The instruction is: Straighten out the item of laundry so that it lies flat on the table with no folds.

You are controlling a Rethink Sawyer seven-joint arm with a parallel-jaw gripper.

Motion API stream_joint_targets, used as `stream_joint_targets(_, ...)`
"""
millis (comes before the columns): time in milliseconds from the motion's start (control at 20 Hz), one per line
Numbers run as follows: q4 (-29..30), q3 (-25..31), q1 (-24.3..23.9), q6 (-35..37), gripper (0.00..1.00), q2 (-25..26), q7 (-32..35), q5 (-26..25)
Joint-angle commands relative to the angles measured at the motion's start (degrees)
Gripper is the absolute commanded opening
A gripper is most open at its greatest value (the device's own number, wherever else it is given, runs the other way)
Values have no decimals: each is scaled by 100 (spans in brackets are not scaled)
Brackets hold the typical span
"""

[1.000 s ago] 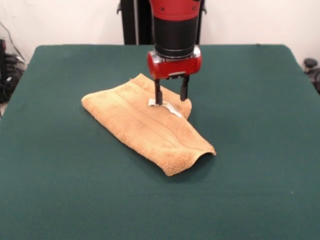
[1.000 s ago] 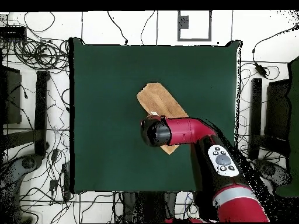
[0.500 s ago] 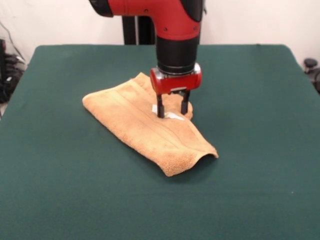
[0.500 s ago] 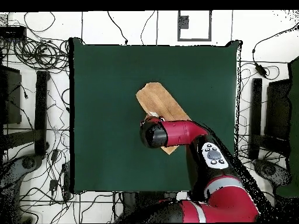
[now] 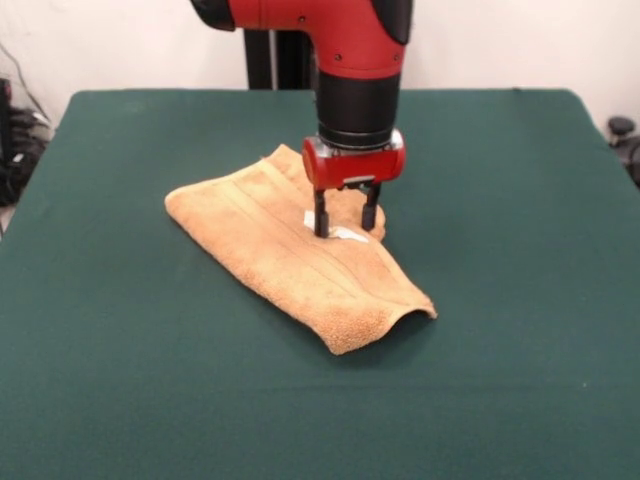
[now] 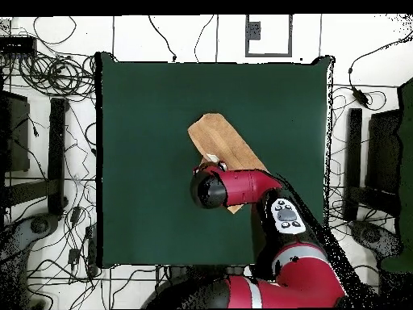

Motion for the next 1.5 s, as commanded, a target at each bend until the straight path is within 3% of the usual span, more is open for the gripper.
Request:
stream_joint_targets(50, -107, -204, 153, -701, 100, 820, 1127, 28)
stream_joint_targets(650, 20, -210, 50, -1102, 100, 893, 1147, 122)
stream_joint_targets(700, 34, -206, 44, -1139, 0, 894, 1135, 128)
stream_joint_targets(1500, 118, -412, 209, -1442, 0, 974, 1221, 266)
